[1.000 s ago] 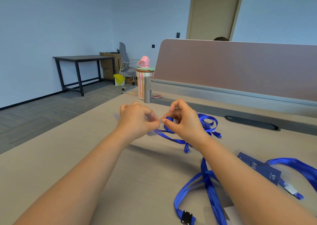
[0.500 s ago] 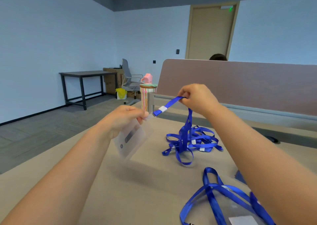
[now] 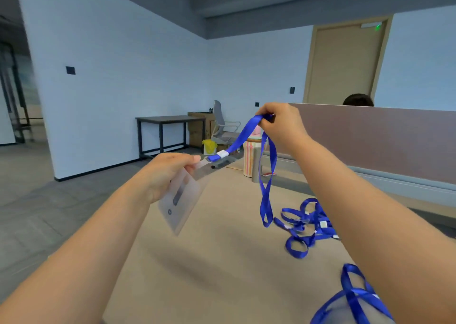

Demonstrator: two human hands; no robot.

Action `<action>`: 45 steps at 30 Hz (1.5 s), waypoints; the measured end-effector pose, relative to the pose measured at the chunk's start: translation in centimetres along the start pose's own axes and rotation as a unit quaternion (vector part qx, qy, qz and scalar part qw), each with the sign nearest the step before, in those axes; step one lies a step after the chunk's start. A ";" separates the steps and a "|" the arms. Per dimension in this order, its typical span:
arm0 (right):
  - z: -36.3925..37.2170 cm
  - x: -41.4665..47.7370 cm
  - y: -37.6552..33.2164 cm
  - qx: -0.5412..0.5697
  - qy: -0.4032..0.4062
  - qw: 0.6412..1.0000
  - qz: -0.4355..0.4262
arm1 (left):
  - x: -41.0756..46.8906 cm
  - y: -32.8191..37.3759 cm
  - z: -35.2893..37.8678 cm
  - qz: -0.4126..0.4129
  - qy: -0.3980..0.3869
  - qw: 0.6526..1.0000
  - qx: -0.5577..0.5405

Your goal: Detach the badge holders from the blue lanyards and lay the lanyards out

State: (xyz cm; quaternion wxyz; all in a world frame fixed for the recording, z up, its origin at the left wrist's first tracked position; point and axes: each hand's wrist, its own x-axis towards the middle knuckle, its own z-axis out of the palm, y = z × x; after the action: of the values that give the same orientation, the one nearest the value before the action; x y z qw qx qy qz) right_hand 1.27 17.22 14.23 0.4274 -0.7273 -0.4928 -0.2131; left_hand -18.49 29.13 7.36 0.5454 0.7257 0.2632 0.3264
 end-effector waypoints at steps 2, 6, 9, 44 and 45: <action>2.2 0.2 -0.7 0.001 -0.007 1.000 0.002 | -0.6 -0.4 -1.7 -0.001 0.013 1.000 0.014; 6.8 -0.7 -0.7 -0.119 -0.081 0.990 0.007 | -1.9 -2.0 -5.5 -0.023 0.013 0.999 0.031; 10.2 -2.2 0.0 -0.235 -0.178 0.956 -0.012 | -2.6 -3.2 -7.9 -0.033 0.021 0.998 0.058; 18.8 -3.8 -1.3 -0.182 -0.182 0.962 -0.087 | -1.3 -12.0 -10.1 -0.184 -0.003 0.922 0.339; 18.6 -3.7 -1.1 -0.176 -0.177 0.965 -0.083 | -1.0 -12.3 -9.9 -0.188 -0.012 0.914 0.359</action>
State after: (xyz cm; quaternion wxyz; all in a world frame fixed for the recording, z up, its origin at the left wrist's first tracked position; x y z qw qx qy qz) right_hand -3.36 30.90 1.83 0.1798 -0.7740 -0.5734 -0.1993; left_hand -26.98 37.76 -2.77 0.3031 0.8136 0.4874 0.0926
